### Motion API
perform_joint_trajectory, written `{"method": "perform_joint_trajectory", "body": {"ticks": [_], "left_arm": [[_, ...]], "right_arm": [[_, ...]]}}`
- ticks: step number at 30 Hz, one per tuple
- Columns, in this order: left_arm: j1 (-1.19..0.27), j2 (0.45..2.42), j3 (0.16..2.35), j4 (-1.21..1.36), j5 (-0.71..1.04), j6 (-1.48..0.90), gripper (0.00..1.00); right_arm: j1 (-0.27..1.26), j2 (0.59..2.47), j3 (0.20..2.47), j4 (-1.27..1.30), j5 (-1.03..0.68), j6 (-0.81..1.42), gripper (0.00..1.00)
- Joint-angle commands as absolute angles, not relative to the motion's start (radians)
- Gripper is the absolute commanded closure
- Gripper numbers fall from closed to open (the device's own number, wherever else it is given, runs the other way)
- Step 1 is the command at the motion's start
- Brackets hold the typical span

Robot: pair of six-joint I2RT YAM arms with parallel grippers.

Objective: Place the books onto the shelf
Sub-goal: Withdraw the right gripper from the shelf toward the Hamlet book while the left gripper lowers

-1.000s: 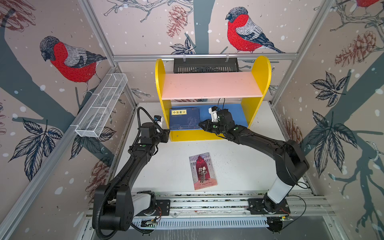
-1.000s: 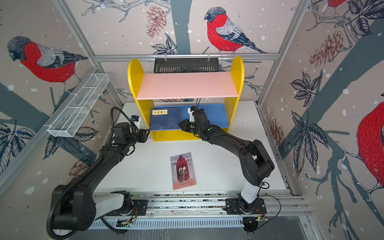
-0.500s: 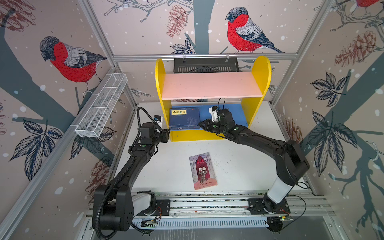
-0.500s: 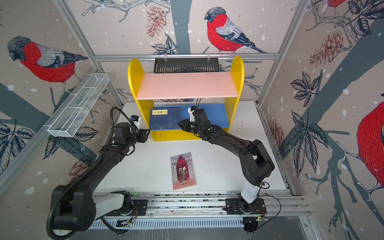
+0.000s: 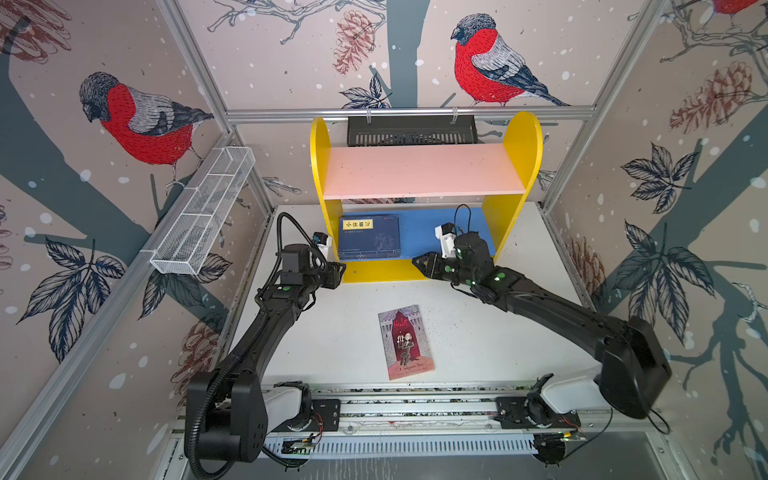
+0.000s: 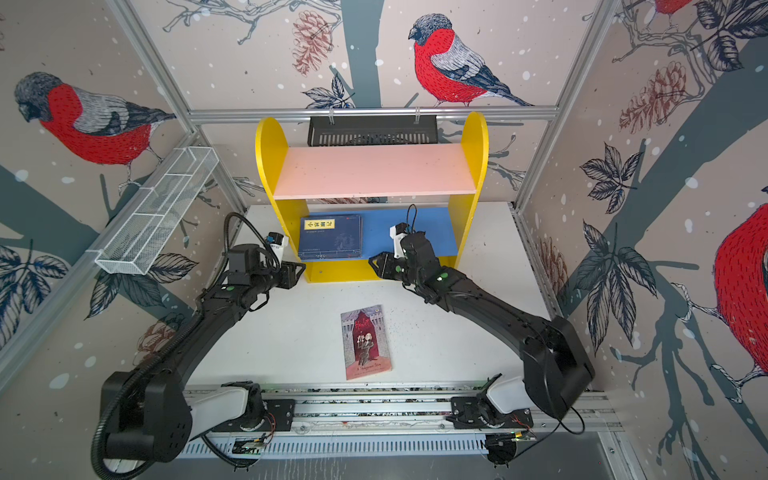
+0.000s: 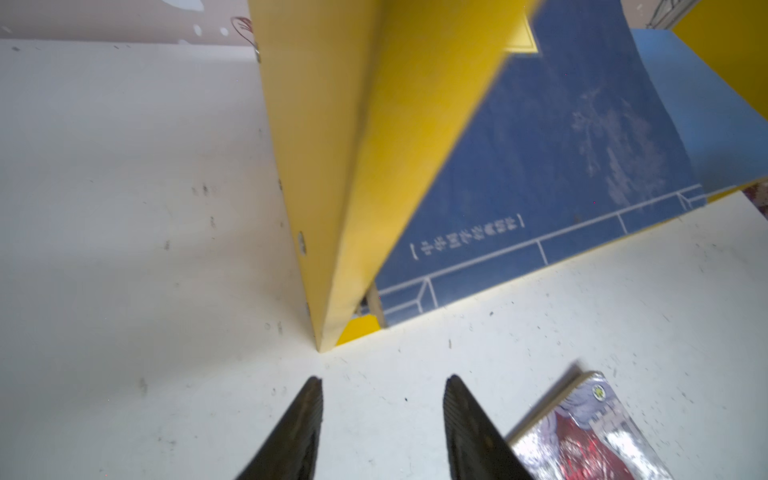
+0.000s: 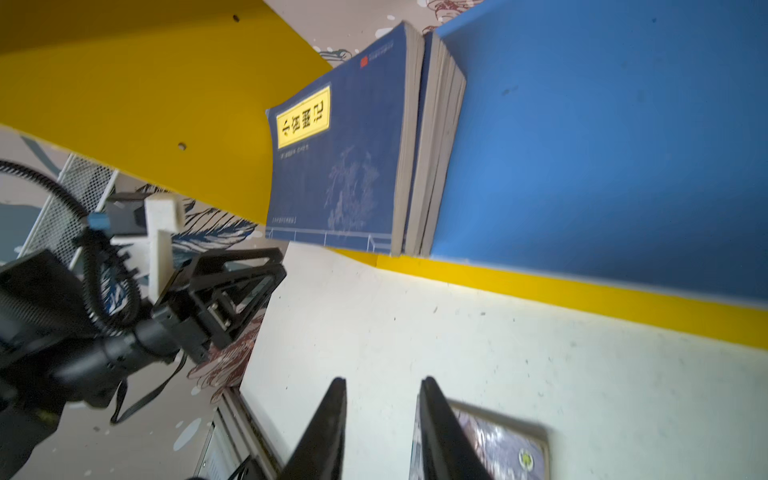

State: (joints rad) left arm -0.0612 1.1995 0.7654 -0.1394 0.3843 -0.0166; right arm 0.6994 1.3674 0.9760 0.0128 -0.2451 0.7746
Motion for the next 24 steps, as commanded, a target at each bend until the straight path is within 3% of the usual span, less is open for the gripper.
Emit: {"method": "perform_joint_trajectory", "body": {"ticks": [1,6,11,15,17,24], "left_arm": [[-0.054,1.201,0.767,-0.219,0.506,0.014,0.50],[-0.049,1.200,0.791,-0.299,0.595,0.009,0.50],[-0.047,1.180,0.772,-0.335,0.799,-0.056,0.49],[-0.049,1.120,0.712,-0.267,0.872,-0.155,0.42],[-0.050,1.110,0.681,-0.213,0.923,-0.242,0.35],[-0.051,1.138,0.549,-0.113,0.991,-0.524,0.30]], "right_arm": [[0.722,1.267,0.894,-0.051,-0.201,0.761,0.64],[0.785,1.119,0.746,-0.091,-0.188,0.820,0.61],[0.823,0.999,0.592,-0.125,-0.169,0.914,0.54],[0.832,0.932,0.540,-0.173,-0.166,0.954,0.50],[0.833,0.912,0.503,-0.146,-0.191,0.971,0.45],[0.823,0.984,0.480,-0.128,-0.246,0.969,0.43]]}}
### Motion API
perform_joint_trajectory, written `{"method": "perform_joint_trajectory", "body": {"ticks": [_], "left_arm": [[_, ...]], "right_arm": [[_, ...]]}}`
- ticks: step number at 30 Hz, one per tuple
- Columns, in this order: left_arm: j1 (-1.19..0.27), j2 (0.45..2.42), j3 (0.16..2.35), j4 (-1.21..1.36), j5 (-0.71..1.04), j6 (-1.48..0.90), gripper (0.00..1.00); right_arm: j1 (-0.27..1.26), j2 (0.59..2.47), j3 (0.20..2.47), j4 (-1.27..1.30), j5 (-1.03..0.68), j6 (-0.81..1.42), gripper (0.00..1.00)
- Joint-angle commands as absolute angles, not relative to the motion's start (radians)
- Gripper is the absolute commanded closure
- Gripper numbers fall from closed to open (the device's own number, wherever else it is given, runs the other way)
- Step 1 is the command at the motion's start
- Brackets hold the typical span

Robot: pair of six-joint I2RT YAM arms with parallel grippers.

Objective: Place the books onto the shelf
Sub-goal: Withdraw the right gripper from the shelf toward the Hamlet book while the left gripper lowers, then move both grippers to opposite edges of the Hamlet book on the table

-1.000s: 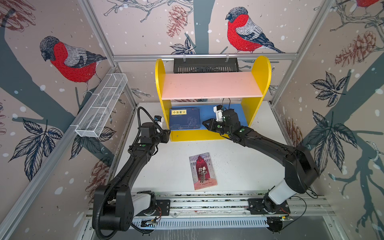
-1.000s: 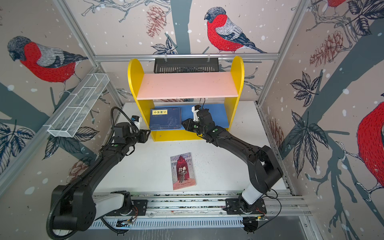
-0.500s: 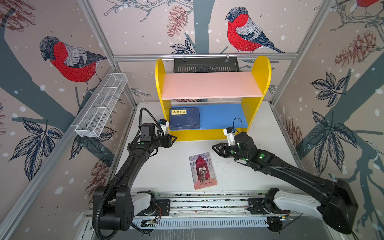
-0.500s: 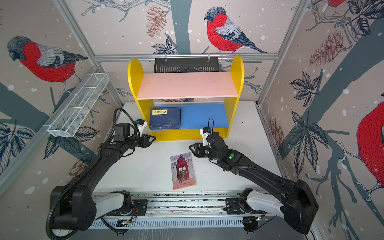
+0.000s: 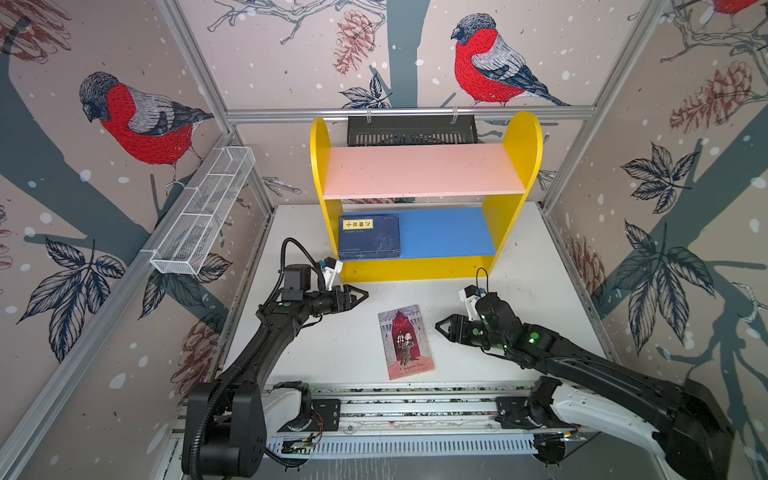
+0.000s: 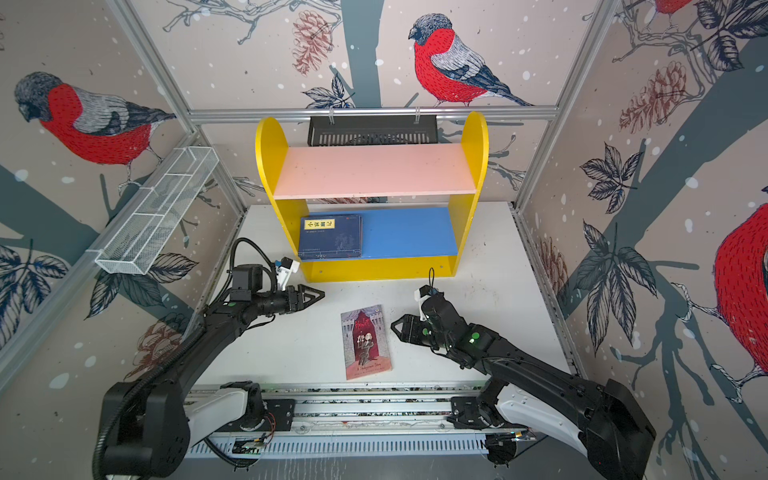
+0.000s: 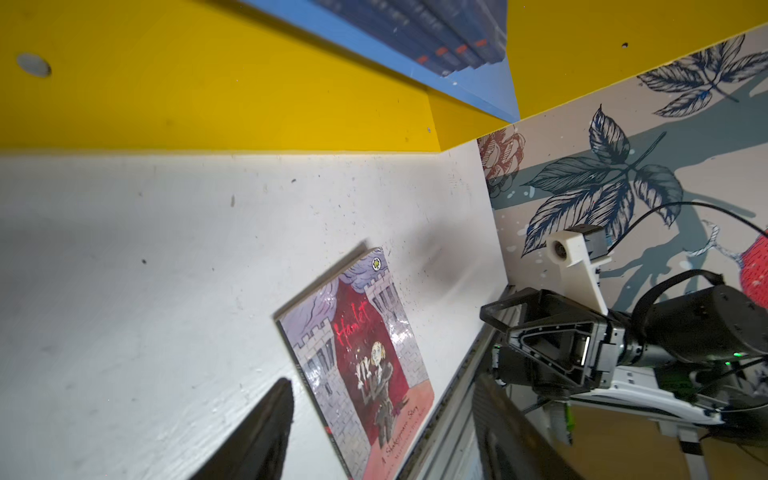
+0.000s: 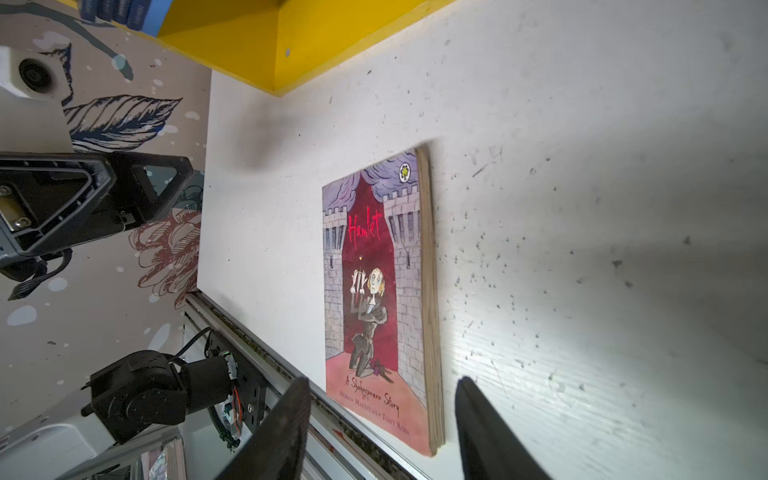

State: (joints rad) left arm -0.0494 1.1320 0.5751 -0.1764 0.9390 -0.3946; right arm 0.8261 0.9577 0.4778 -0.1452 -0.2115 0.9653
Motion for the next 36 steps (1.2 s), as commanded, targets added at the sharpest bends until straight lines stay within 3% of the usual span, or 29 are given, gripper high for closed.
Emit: {"method": "perform_joint_trajectory", "body": {"ticks": [1,16,36], "left_arm": [[-0.051,1.142,0.532,-0.112,0.990,-0.534,0.30],[-0.121,1.281,0.448,-0.115,0.901,-0.565,0.25],[-0.244,1.380,0.434,-0.106,0.870,-0.579,0.25]], "right_arm": [[0.821,1.007,0.480,-0.117,-0.267,0.966,0.43],[0.814,1.282,0.500,0.002,-0.364,0.931,0.42],[0.816,1.326,0.452,0.106,-0.406,0.962,0.44]]}}
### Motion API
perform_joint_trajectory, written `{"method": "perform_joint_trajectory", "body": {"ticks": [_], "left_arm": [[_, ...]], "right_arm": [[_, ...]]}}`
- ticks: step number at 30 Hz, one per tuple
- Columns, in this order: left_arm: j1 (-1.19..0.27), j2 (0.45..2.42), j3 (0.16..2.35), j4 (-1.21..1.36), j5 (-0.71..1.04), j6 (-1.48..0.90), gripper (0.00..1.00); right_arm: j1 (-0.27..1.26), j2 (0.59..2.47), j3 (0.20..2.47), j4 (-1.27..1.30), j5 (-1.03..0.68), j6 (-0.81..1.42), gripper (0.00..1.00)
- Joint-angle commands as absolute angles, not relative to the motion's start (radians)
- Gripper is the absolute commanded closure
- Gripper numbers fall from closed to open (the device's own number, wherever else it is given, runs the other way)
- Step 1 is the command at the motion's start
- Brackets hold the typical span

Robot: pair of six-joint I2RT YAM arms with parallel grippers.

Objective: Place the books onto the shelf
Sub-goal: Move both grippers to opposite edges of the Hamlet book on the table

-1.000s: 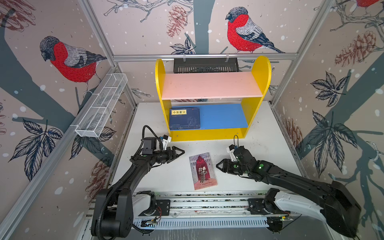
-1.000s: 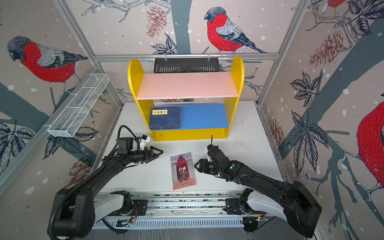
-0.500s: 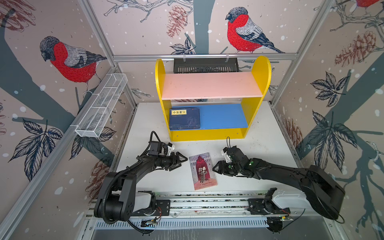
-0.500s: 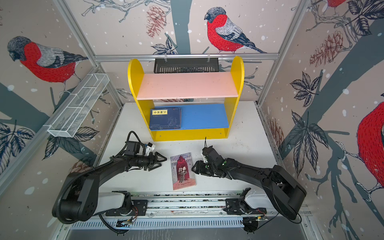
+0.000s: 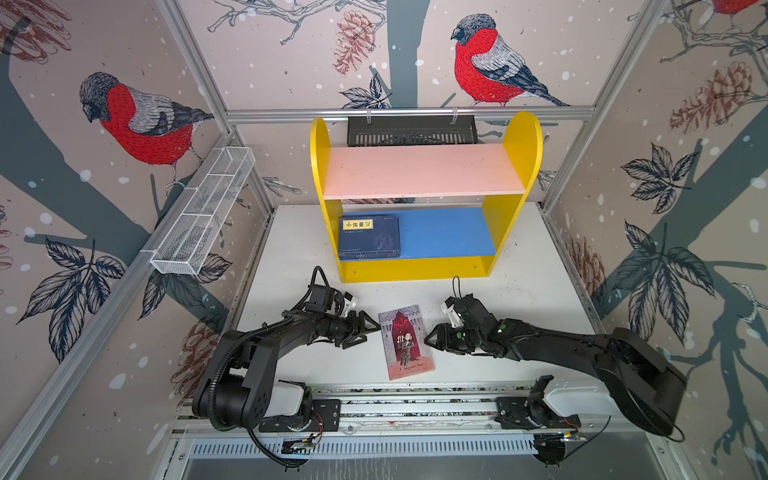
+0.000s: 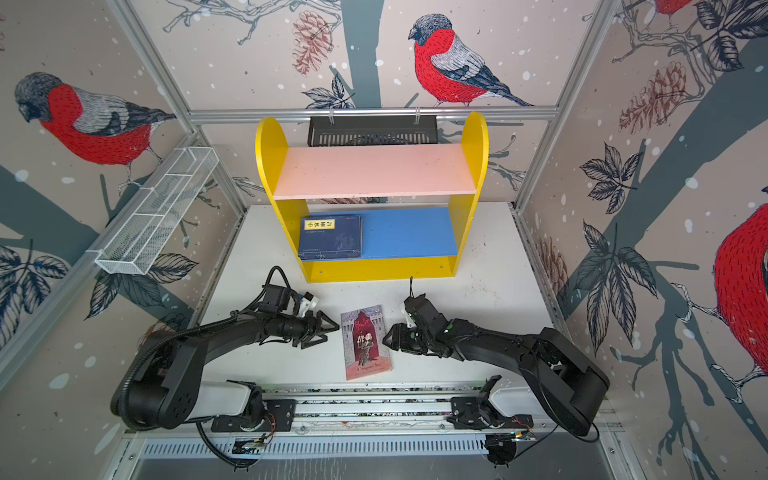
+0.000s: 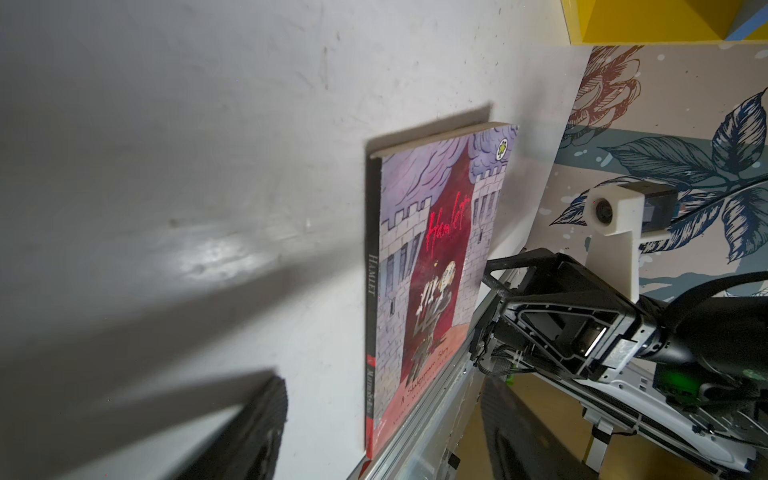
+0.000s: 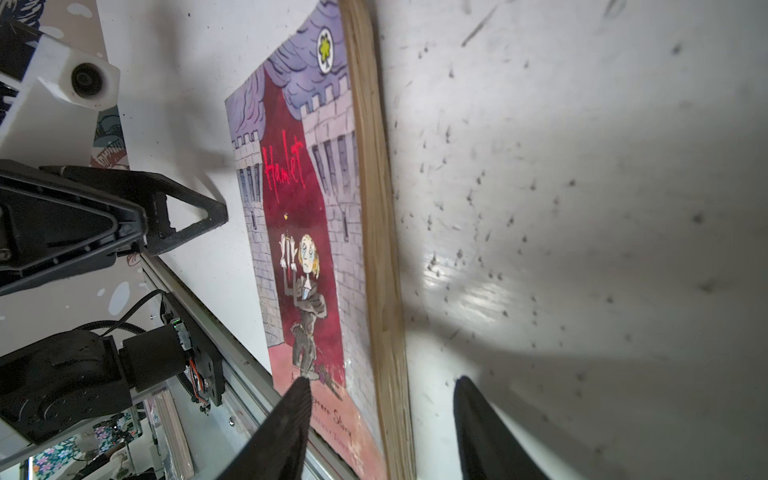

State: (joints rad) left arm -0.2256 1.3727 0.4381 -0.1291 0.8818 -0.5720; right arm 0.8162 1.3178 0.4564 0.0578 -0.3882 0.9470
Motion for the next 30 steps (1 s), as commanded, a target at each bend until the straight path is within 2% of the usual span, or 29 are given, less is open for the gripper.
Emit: {"method": "perform_joint_trajectory", "body": {"ticks": [1,5,8,10,20,22,30], "left_arm": [[-0.256,1.387,0.430,-0.095,0.874,-0.586,0.25],[-0.286,1.413,0.420,-0.047,0.881,-0.589,0.27],[-0.293,1.446,0.413,0.003,0.900,-0.588,0.33],[-0.293,1.466,0.420,0.023,0.906,-0.577,0.34],[-0.293,1.509,0.439,0.105,0.967,-0.594,0.37],[-0.293,1.516,0.439,0.123,0.980,-0.605,0.37],[-0.293,1.525,0.446,0.134,0.998,-0.606,0.37]], "right_arm": [[0.816,1.335,0.453,0.115,-0.410,0.962,0.44],[0.818,1.382,0.451,0.156,-0.419,0.966,0.47],[0.817,1.403,0.449,0.192,-0.413,0.973,0.50],[0.816,1.411,0.452,0.206,-0.406,0.975,0.52],[0.801,1.443,0.460,0.294,-0.391,0.979,0.77],[0.798,1.449,0.463,0.306,-0.400,0.978,0.84],[0.786,1.470,0.460,0.365,-0.437,0.985,0.95]]}}
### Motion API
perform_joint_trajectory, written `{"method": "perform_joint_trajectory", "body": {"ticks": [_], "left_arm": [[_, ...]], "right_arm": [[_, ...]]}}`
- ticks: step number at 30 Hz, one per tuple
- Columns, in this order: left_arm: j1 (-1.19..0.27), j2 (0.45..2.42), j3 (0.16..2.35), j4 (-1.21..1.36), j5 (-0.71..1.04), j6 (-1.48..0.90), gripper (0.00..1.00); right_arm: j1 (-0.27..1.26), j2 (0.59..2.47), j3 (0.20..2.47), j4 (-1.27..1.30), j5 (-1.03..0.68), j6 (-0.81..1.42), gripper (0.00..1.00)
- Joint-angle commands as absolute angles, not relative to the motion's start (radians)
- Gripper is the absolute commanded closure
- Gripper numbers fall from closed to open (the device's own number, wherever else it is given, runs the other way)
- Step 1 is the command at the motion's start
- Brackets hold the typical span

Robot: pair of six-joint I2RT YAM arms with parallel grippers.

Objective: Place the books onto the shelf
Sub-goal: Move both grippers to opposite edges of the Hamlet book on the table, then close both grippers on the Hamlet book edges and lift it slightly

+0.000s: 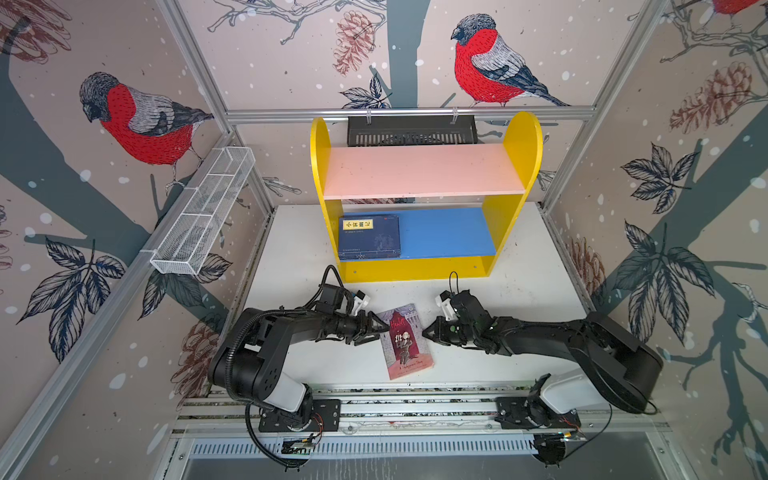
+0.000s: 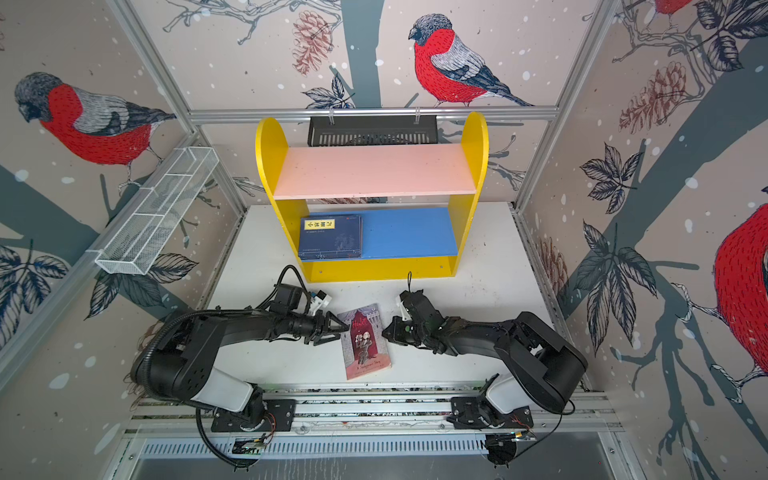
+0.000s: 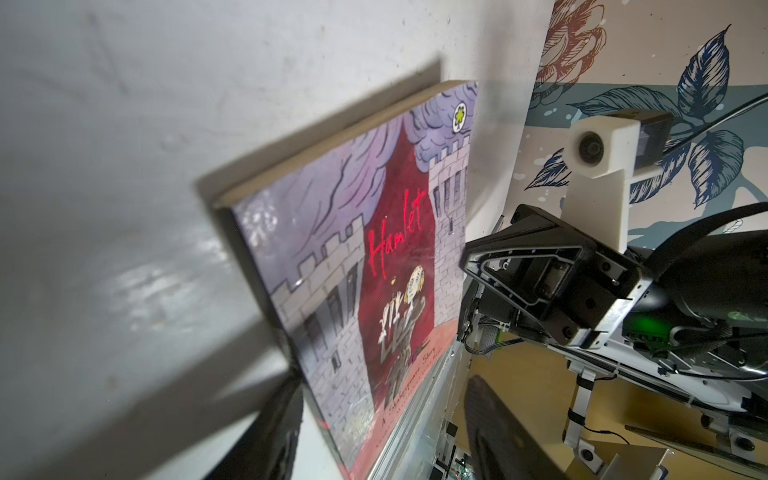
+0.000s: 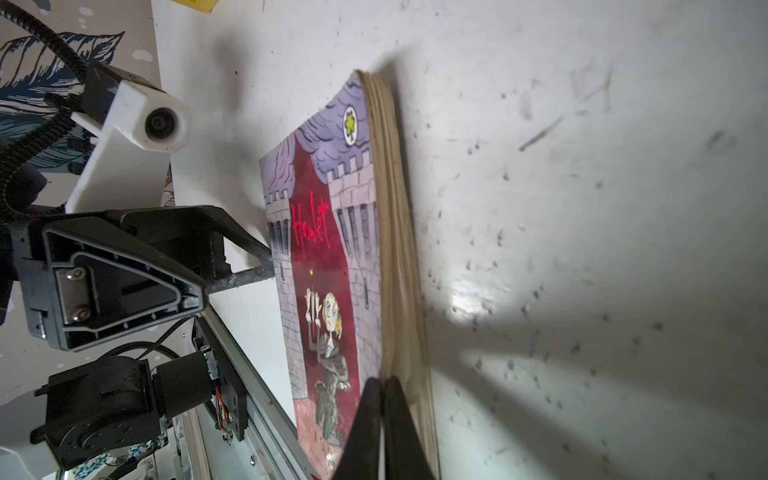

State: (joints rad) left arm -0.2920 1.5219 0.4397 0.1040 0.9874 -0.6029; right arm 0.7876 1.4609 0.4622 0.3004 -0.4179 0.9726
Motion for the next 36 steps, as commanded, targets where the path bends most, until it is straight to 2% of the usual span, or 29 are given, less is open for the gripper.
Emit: {"method": "perform_joint_trajectory", "body": {"ticks": [1,5,6,9,13,20,25,32,36], "left_arm": [[-0.293,1.525,0.448,0.132,0.999,-0.606,0.37],[-0.293,1.526,0.448,0.133,0.996,-0.598,0.37],[-0.293,1.528,0.449,0.133,0.996,-0.597,0.37],[-0.292,1.522,0.458,0.109,0.976,-0.586,0.37],[-0.293,1.521,0.459,0.074,0.935,-0.556,0.36],[-0.294,1.564,0.463,0.107,0.972,-0.570,0.37],[-0.298,1.574,0.471,0.112,0.985,-0.571,0.37],[-0.298,1.537,0.469,0.094,0.964,-0.558,0.36],[-0.297,1.459,0.496,0.011,0.895,-0.489,0.32]], "right_arm": [[0.785,1.473,0.460,0.369,-0.440,0.984,0.95],[0.782,1.475,0.463,0.374,-0.445,0.981,0.97],[0.780,1.475,0.465,0.370,-0.446,0.979,0.93],[0.779,1.476,0.489,0.299,-0.423,0.954,0.68],[0.781,1.484,0.511,0.220,-0.405,0.920,0.66],[0.789,1.537,0.506,0.275,-0.455,0.924,0.65],[0.797,1.577,0.506,0.334,-0.479,0.937,0.70],[0.794,1.567,0.508,0.347,-0.482,0.923,0.97],[0.785,1.531,0.509,0.346,-0.499,0.899,0.99]]}}
